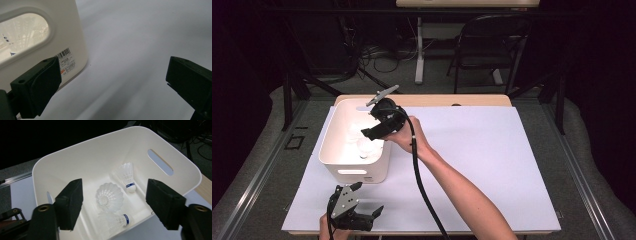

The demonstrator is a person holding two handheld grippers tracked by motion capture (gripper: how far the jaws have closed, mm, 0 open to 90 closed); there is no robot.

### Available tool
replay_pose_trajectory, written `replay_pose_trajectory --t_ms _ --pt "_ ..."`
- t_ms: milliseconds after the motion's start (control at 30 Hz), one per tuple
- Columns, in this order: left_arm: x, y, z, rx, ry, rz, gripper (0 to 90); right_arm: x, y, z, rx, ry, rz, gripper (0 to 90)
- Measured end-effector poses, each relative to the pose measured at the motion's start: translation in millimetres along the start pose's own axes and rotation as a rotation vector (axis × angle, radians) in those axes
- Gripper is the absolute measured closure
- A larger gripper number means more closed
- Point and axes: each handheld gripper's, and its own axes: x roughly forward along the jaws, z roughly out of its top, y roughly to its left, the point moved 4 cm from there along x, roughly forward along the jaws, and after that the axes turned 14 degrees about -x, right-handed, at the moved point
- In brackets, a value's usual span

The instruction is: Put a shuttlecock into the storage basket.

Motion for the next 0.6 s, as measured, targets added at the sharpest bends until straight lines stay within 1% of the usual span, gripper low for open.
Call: replay_pose_trajectory --t_ms 133,267,333,433,600 --pt "0.3 0.0 -0.1 0.0 0.001 0.002 0.0 -11.9 -5.6 -9.3 0.026 -0.018 0.016 15.6" --pt "0.4 -0.3 -0.4 -0.003 0.002 0.002 0.0 -22.4 -8.8 -19.8 0.032 -0.026 0.022 12.3" --pt "0.0 0.0 -0.2 0.001 0.003 0.003 0.0 -28.0 -10.1 -25.3 0.034 -0.028 0.023 10.2" --pt "-0.2 0.2 -0.4 -0.004 0.001 0.003 0.0 -36.6 -12.4 -34.2 0.037 -0.031 0.019 8.7" --pt "0.0 0.3 -0.1 0.001 0.002 0.003 0.0 -49.5 -14.0 -49.1 0.035 -0.027 0.004 6.9"
